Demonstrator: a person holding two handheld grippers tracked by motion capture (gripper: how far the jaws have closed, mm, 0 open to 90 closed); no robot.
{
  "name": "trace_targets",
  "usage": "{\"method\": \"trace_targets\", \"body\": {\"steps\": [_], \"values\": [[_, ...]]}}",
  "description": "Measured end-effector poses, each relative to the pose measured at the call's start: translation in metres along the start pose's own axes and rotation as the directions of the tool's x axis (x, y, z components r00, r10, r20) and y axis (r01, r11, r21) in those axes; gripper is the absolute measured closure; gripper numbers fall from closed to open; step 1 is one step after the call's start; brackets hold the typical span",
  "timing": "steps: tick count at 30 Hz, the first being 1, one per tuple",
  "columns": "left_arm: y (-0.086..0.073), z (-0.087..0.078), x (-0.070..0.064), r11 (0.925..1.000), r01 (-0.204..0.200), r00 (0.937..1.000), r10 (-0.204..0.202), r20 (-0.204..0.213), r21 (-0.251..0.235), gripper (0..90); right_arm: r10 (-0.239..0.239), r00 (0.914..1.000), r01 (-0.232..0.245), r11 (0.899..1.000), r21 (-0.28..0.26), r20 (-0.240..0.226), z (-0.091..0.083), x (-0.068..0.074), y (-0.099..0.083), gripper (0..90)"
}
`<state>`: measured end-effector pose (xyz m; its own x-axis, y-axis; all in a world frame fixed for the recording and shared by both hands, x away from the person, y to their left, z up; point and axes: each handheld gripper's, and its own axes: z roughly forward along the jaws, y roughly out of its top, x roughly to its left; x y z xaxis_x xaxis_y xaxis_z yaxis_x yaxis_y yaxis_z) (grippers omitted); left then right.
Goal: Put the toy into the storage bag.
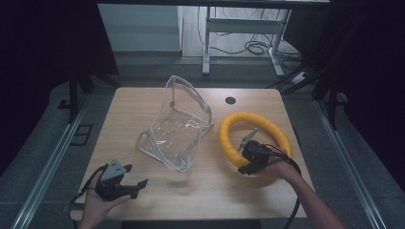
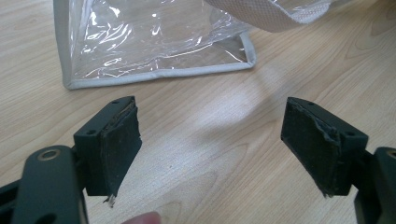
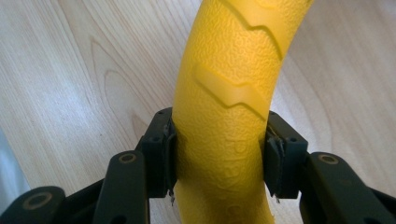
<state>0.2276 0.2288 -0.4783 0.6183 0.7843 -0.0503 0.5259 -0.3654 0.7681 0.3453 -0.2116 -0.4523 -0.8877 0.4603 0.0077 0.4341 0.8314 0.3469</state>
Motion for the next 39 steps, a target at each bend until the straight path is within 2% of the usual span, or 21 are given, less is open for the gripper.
{"method": "trace_targets", "body": {"steps": [8, 10, 15, 20, 21, 22, 30, 34, 35, 36, 38, 39], "values": [[0.0, 0.0, 0.0, 1.0, 0.002, 1.0, -0.002, 0.004, -0.003, 19.6, 0.005, 0.9999, -0.004, 0.997, -0.077, 0.013, -0.016, 0.002, 0.004, 52.1], [0.0, 0.0, 0.0, 1.0, 0.003, 1.0, -0.003, 0.004, -0.004, 19.6, 0.016, 0.9997, -0.013, 0.993, -0.115, 0.019, -0.023, 0.003, 0.004, 52.0], [0.0, 0.0, 0.0, 1.0, 0.003, 1.0, -0.003, 0.004, -0.003, 19.6, 0.028, 0.9993, -0.023, 0.987, -0.161, 0.026, -0.031, 0.001, 0.003, 52.1], [0.0, 0.001, 0.0, 1.0, 0.003, 1.0, -0.003, 0.003, -0.002, 19.6, 0.054, 0.9979, -0.045, 0.974, -0.222, 0.035, -0.041, -0.001, 0.002, 52.0], [0.0, 0.001, 0.0, 1.0, 0.003, 1.0, -0.003, 0.003, -0.003, 19.6, 0.068, 0.9967, -0.055, 0.967, -0.248, 0.044, -0.044, -0.002, 0.001, 52.0], [0.0, 0.001, 0.0, 1.0, 0.003, 1.0, -0.003, 0.003, -0.003, 19.6, 0.068, 0.9967, -0.055, 0.967, -0.248, 0.044, -0.044, -0.002, 0.001, 52.0], [0.0, 0.0, 0.001, 1.0, 0.005, 1.0, -0.005, 0.0, -0.005, 19.6, 0.085, 0.9953, -0.066, 0.946, -0.318, 0.046, -0.05, -0.004, 0.0, 52.0], [0.0, 0.0, 0.001, 1.0, 0.005, 1.0, -0.005, 0.0, -0.003, 19.6, 0.094, 0.9942, -0.071, 0.938, -0.338, 0.052, -0.052, -0.004, 0.0, 52.0], [0.0, 0.0, 0.001, 1.0, 0.005, 1.0, -0.005, 0.0, -0.003, 19.6, 0.099, 0.9938, -0.075, 0.933, -0.351, 0.051, -0.053, -0.004, 0.0, 52.0], [0.0, 0.0, 0.001, 1.0, 0.005, 1.0, -0.005, 0.0, -0.003, 19.6, 0.099, 0.9938, -0.075, 0.933, -0.351, 0.051, -0.053, -0.004, 0.0, 52.0], [0.0, 0.0, 0.001, 1.0, 0.006, 1.0, -0.006, 0.001, -0.005, 19.6, 0.098, 0.9939, -0.072, 0.927, -0.367, 0.051, -0.055, -0.004, 0.0, 52.0], [0.0, 0.0, 0.001, 1.0, 0.006, 1.0, -0.006, 0.0, -0.004, 19.6, 0.103, 0.9933, -0.075, 0.92, -0.384, 0.052, -0.057, -0.004, 0.0, 52.0]]}}
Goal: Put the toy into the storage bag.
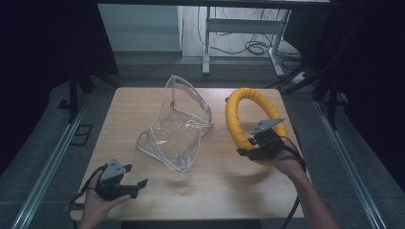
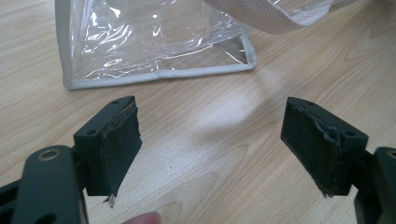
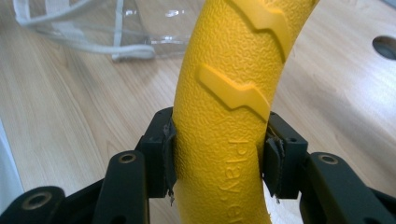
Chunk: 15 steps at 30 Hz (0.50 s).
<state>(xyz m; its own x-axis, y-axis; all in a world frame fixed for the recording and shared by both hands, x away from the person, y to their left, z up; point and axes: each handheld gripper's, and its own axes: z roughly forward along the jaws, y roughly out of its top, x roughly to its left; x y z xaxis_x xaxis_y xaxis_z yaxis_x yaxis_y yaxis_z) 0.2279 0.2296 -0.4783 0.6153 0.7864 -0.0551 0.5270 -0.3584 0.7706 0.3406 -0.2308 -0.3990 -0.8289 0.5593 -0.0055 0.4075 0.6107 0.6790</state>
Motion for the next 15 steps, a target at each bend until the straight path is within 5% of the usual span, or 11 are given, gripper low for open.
{"method": "trace_targets", "body": {"steps": [15], "values": [[0.0, -0.001, 0.001, 1.0, 0.0, 1.0, 0.0, -0.001, -0.004, 19.6, 0.005, 1.0, -0.006, 0.993, -0.12, -0.005, -0.006, 0.005, 0.013, 52.0]]}}
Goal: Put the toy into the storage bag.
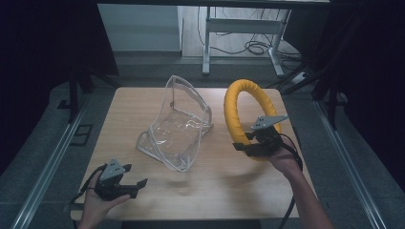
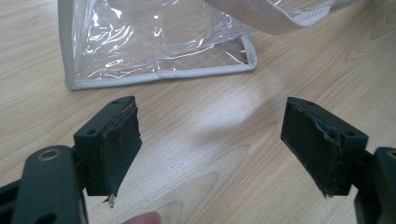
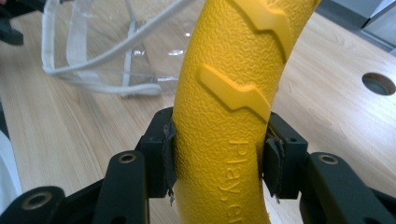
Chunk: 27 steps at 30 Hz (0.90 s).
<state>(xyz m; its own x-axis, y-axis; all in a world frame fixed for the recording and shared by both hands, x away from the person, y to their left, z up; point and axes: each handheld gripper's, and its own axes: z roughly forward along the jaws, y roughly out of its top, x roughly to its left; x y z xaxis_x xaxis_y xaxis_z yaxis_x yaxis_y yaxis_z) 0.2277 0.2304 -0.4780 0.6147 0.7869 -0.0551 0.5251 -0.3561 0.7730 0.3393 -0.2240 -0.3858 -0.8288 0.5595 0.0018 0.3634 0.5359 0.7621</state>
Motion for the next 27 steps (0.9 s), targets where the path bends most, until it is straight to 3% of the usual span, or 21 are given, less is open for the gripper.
{"method": "trace_targets", "body": {"steps": [11, 27], "values": [[0.0, 0.0, 0.0, 1.0, -0.001, 1.0, 0.001, -0.001, 0.001, 19.6, -0.002, 1.0, 0.001, 0.998, -0.06, -0.007, -0.003, 0.003, 0.007, 51.9], [0.0, 0.001, 0.0, 1.0, -0.007, 1.0, 0.007, 0.0, 0.005, 19.6, 0.012, 0.9994, -0.018, 0.985, -0.173, -0.031, -0.005, 0.009, 0.019, 51.9]]}}
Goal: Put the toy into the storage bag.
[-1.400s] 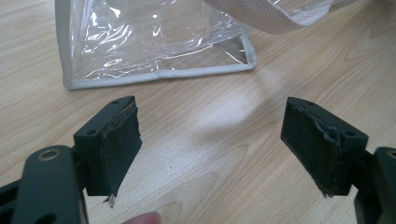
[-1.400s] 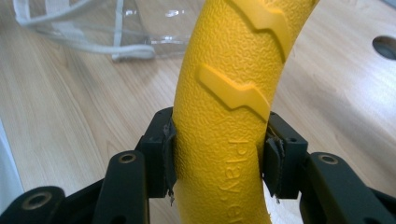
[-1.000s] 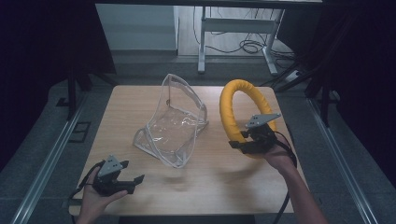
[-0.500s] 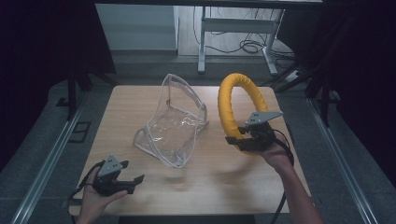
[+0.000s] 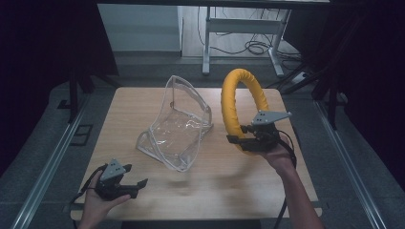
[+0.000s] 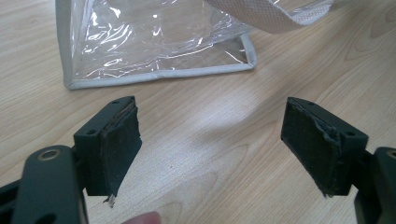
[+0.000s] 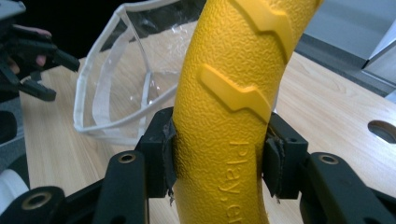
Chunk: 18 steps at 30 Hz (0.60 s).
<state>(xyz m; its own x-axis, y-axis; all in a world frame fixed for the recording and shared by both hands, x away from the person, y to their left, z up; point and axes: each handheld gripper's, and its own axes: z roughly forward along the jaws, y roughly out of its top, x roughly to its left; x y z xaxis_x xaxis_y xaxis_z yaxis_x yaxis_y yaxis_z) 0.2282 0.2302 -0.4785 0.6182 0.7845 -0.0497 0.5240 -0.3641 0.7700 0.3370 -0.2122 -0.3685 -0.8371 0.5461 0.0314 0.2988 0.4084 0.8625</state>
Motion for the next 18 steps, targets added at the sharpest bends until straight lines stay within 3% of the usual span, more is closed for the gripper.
{"method": "trace_targets", "body": {"steps": [18], "values": [[0.0, -0.001, 0.0, 1.0, 0.007, 1.0, -0.007, 0.001, -0.006, 19.6, 0.007, 0.9997, -0.009, 0.995, -0.095, -0.022, 0.003, 0.008, 0.013, 51.8]]}}
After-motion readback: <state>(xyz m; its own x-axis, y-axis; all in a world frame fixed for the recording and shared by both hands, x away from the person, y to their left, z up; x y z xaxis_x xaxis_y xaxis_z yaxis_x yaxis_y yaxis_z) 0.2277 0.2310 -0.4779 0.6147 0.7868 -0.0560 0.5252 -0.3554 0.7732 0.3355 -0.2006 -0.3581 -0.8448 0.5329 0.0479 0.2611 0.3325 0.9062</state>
